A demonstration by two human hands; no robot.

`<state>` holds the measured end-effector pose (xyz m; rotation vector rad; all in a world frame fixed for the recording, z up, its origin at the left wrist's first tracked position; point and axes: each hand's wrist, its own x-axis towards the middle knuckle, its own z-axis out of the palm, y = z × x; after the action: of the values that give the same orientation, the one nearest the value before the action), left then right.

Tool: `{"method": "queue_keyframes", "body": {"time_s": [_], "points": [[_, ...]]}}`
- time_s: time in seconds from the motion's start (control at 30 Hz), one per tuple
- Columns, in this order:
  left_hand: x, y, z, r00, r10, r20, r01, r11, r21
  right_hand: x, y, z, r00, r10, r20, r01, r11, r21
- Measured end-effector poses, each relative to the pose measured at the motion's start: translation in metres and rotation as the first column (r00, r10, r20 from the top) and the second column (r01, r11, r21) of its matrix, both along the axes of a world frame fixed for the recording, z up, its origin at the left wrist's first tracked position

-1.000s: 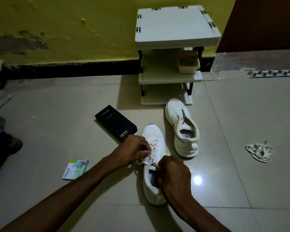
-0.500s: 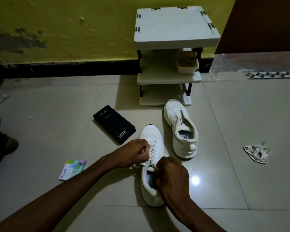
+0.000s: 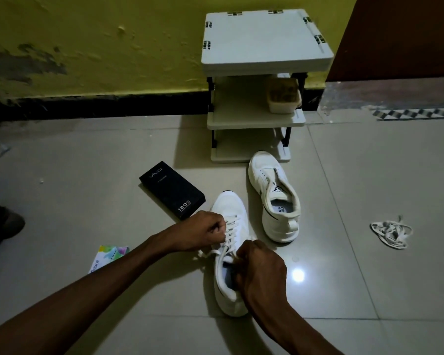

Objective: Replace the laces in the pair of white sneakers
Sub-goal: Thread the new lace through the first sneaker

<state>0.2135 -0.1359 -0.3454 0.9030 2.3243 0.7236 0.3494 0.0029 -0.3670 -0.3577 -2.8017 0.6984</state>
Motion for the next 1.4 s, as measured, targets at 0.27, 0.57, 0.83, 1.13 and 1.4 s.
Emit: {"method": "queue_keyframes", "body": {"time_s": [0.27, 0.57, 0.83, 1.13, 1.4], "points": [[-0.012, 0.007, 0.021, 0.995, -0.095, 0.037, 0.101, 0.966, -0.236, -0.001, -0.004, 0.000, 0.999, 0.034, -0.003, -0.034, 0.998, 0.061], [-0.012, -0.002, 0.024, 0.977, 0.022, -0.214, -0.038, 0.997, -0.073, -0.005, -0.002, 0.005, 0.999, 0.043, -0.004, -0.042, 0.997, 0.060], [-0.003, -0.007, -0.001, 0.963, 0.042, -0.266, -0.014, 0.994, 0.106, -0.007, -0.003, 0.005, 0.998, 0.030, 0.059, -0.035, 0.995, 0.091], [-0.010, -0.004, -0.004, 0.960, 0.008, -0.281, 0.005, 0.999, 0.047, -0.005, -0.003, 0.006, 0.998, 0.050, 0.028, -0.052, 0.997, 0.064], [-0.010, 0.003, -0.007, 0.963, -0.064, -0.262, 0.044, 0.996, -0.079, -0.006, -0.003, 0.010, 0.997, 0.060, 0.047, -0.063, 0.996, 0.056]]}}
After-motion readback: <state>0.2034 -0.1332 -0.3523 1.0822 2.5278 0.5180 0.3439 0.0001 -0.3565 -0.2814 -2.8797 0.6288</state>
